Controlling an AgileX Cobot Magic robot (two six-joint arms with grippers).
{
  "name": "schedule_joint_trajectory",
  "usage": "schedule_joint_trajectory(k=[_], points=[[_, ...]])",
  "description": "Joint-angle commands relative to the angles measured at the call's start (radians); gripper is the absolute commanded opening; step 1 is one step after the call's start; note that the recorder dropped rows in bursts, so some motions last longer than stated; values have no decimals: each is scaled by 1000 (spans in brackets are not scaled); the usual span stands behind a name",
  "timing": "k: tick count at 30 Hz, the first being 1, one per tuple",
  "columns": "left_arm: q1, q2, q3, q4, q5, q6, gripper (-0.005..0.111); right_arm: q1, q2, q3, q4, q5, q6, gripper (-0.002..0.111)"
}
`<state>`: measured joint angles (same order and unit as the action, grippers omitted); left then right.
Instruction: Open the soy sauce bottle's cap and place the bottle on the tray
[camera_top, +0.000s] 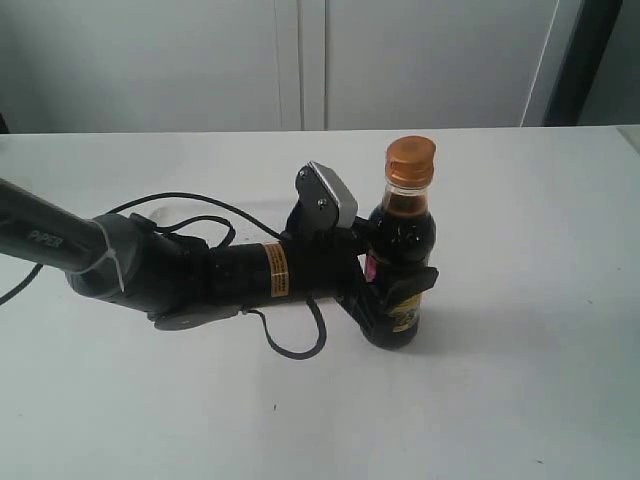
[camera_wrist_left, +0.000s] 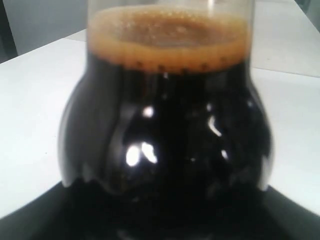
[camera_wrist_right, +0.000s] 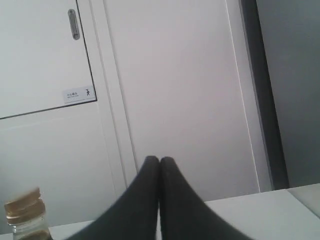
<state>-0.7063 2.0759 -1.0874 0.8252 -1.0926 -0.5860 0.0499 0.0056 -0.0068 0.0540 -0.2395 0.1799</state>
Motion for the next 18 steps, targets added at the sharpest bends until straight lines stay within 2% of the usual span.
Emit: schedule_joint_trajectory(k=[1, 10, 18], points=[[-3, 8, 7, 50, 85, 2, 0, 1, 37, -44, -3, -36, 14, 0], [-3, 8, 7, 50, 85, 0, 0, 1, 309, -194, -10, -170, 2, 0], [-3, 8, 7, 50, 85, 0, 0, 1, 569, -418, -95, -219, 6, 0]])
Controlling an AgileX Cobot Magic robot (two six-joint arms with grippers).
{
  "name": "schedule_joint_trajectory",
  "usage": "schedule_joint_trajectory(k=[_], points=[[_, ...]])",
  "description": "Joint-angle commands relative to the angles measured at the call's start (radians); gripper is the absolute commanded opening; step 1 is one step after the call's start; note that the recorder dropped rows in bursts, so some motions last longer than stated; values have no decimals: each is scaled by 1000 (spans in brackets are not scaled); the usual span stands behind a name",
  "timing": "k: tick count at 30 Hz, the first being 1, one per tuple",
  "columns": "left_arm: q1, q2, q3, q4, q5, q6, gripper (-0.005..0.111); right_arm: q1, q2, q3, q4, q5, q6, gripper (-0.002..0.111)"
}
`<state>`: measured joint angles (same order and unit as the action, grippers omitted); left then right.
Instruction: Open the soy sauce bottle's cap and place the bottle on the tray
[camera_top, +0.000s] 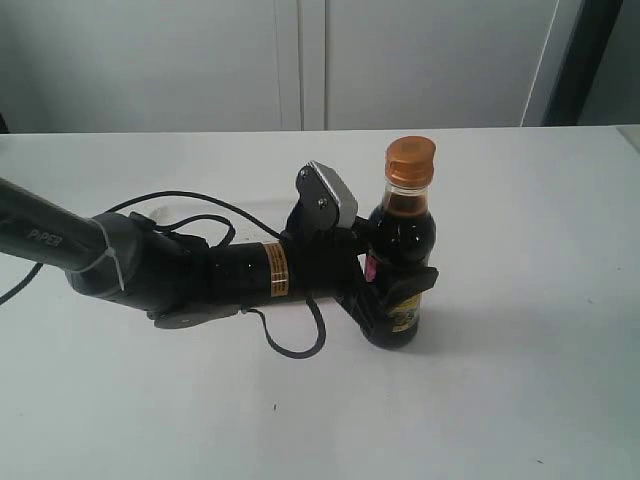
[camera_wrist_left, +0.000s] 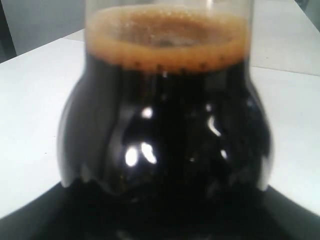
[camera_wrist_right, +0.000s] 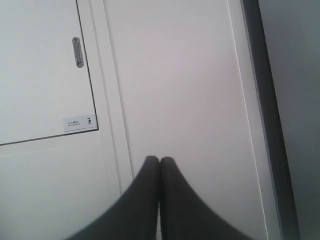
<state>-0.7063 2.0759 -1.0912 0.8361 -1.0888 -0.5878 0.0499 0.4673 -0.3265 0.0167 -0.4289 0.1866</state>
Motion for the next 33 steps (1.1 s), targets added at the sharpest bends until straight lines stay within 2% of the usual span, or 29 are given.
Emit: schedule_joint_trajectory(k=[1, 10, 16, 21, 25, 30, 33], points=[[-3, 8, 11, 39, 82, 2, 0, 1, 131, -121, -77, -32, 0, 0], [-3, 8, 11, 39, 82, 2, 0, 1, 339, -267, -137, -57, 1, 0], [-3, 8, 11, 39, 89, 2, 0, 1, 471, -283, -243, -14, 16, 0], [-3, 8, 11, 39, 89, 2, 0, 1, 581, -271, -246, 19, -7, 0], [-3, 8, 11, 39, 89, 2, 0, 21, 644, -235, -287, -76, -28, 0], [-3, 8, 11, 39, 95, 2, 0, 71, 698, -164, -273, -261, -135, 0], [-3, 8, 11, 39, 95, 2, 0, 100, 724, -131, -236, -311, -218, 0]])
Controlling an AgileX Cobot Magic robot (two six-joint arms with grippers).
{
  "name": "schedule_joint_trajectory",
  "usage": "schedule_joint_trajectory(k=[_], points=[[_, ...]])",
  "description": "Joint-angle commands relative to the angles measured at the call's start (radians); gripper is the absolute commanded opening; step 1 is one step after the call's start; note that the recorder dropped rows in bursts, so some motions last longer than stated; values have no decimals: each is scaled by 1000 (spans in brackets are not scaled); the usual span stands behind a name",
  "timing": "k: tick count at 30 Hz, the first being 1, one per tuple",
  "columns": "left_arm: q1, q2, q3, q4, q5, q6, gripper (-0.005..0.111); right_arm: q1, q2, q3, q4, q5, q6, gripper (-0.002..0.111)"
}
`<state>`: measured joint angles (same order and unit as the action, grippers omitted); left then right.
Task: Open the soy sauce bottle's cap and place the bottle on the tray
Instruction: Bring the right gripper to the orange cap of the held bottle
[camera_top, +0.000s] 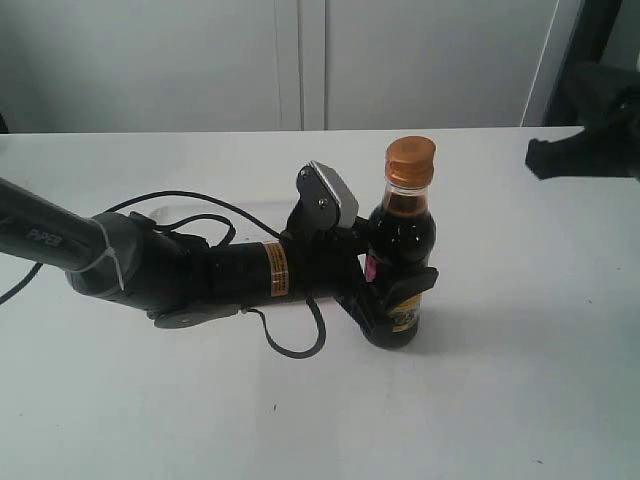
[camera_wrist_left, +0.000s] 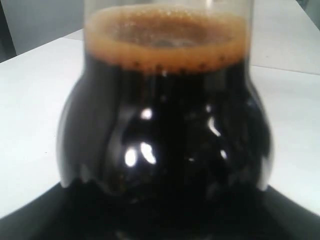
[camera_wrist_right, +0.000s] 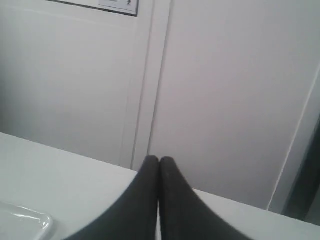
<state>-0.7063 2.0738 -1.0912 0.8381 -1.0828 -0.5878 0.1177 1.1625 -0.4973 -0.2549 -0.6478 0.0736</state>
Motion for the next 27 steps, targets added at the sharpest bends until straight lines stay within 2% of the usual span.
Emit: schedule_joint_trajectory(k=[1, 8, 12, 16, 27], points=[[-3, 10, 11, 37, 89, 2, 0, 45, 37, 45, 59, -104, -136, 0], [-3, 10, 11, 37, 89, 2, 0, 159, 117, 57, 255, -114, -436, 0], [-3, 10, 11, 37, 89, 2, 0, 237, 152, 57, 304, -101, -652, 0], [-3, 10, 11, 37, 89, 2, 0, 306, 174, 51, 446, -101, -823, 0], [-3, 10, 11, 37, 89, -2, 0, 403, 208, -5, 572, -14, -978, 0]])
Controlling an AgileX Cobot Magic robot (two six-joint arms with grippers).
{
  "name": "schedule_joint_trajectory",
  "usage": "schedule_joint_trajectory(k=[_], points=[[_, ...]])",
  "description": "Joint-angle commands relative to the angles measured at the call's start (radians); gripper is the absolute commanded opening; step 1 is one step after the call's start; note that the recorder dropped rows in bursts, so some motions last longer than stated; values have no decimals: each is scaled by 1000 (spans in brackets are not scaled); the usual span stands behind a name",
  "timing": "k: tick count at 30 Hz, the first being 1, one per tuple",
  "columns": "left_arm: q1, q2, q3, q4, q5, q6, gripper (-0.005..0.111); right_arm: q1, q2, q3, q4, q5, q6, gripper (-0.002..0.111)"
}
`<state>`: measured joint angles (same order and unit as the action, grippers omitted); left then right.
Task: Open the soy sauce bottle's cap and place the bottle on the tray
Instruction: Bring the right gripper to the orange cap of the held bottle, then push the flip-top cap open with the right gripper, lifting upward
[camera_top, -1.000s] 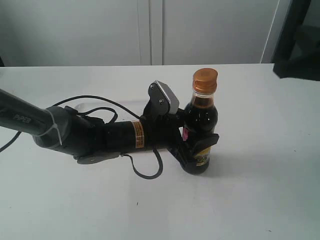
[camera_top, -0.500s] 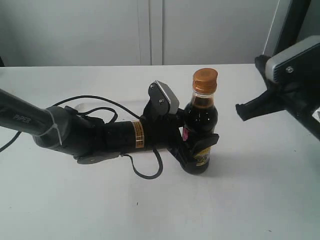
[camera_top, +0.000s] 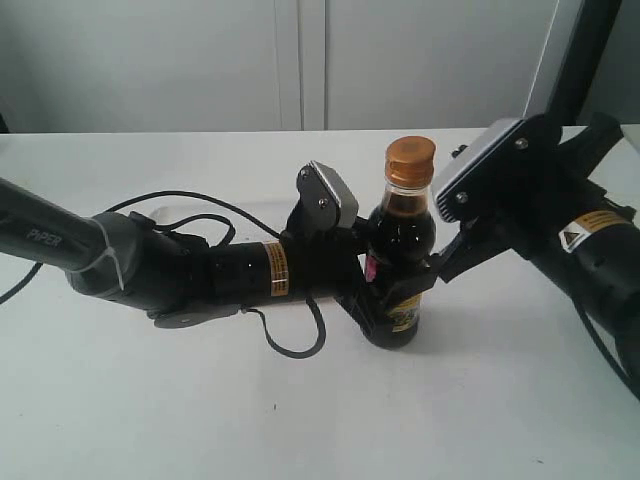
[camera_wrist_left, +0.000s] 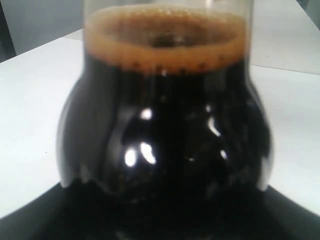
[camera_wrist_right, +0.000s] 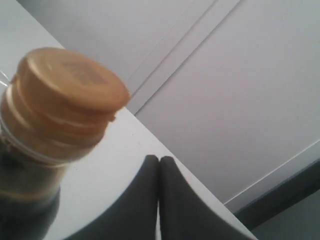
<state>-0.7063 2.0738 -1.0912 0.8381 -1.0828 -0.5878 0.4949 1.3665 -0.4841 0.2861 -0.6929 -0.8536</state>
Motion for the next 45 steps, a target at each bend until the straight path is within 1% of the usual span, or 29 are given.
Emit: schedule_joint_trajectory(k=[1, 3, 12, 25, 31, 34, 41, 45], points=[[-3, 10, 11, 37, 89, -6, 0, 34, 4, -24, 33, 38, -66, 0], [-3, 10, 11, 37, 89, -6, 0, 43, 5, -33, 40, 42, -92, 0], [-3, 10, 11, 37, 89, -15, 0, 45, 5, -44, 39, 58, -93, 0], [-3, 10, 11, 37, 89, -17, 0, 45, 5, -44, -9, 62, -57, 0], [-3, 10, 11, 37, 89, -17, 0, 83, 5, -61, -3, 64, -58, 0], [-3, 10, 11, 37, 89, -17, 0, 83, -5, -64, -3, 64, -60, 0], [-3, 10, 11, 37, 89, -19, 0, 83, -26, -67, -2, 95, -85, 0], [-3, 10, 11, 37, 91, -21, 0, 83, -43, -99, -2, 115, -85, 0]])
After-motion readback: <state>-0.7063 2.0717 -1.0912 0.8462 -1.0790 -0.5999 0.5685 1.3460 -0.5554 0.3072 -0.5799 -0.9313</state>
